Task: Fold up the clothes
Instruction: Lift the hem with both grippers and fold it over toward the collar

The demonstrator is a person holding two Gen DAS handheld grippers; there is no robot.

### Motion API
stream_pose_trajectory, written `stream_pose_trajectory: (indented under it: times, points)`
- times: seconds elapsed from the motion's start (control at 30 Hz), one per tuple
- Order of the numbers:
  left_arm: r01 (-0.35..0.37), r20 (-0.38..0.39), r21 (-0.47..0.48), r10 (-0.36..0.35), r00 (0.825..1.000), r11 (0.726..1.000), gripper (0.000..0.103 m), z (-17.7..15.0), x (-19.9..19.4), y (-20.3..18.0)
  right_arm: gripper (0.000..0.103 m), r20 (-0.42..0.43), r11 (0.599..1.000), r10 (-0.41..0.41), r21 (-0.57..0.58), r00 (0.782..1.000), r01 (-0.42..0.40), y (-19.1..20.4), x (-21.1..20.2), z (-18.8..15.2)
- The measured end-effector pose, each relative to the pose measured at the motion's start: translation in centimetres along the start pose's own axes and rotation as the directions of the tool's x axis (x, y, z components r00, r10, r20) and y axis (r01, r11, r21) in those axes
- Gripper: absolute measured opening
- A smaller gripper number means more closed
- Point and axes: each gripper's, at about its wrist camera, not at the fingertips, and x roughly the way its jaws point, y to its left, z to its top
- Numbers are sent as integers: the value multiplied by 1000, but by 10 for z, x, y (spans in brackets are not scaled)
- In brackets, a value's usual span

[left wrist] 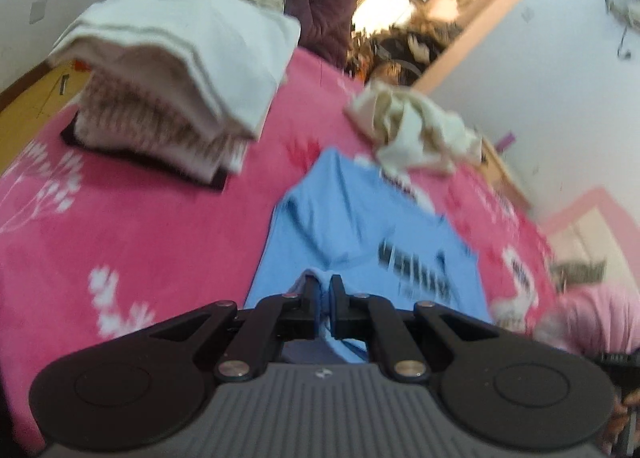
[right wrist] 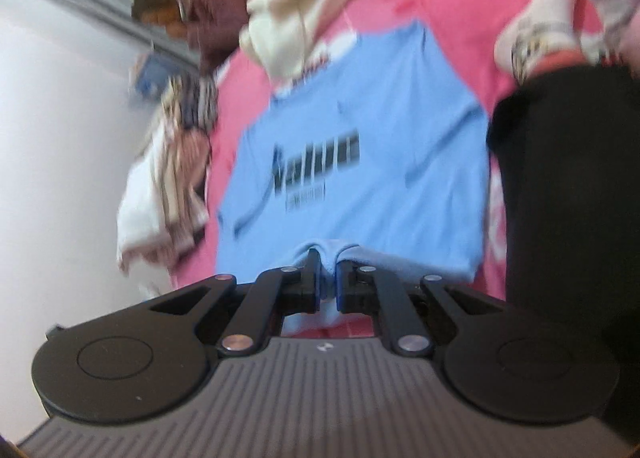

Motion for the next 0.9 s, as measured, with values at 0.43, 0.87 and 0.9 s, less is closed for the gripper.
stream_pose_trajectory:
  times: [0.43, 0.87, 0.9]
  points:
    - [-10, 199, 11, 8, 980, 1000, 5, 79, 98, -44, 5, 152, 1000, 11, -17, 988, -8, -17, 22, 107]
    - [-118, 230, 88, 96, 969, 989, 5, 139, 221, -69, 5, 163, 1000, -24, -3, 986, 24, -49, 105, 197]
    - [-128, 216, 83, 107, 971, 988, 5, 141, 231, -65, 5, 156, 1000, -27, 1, 987, 27, -53, 113, 202]
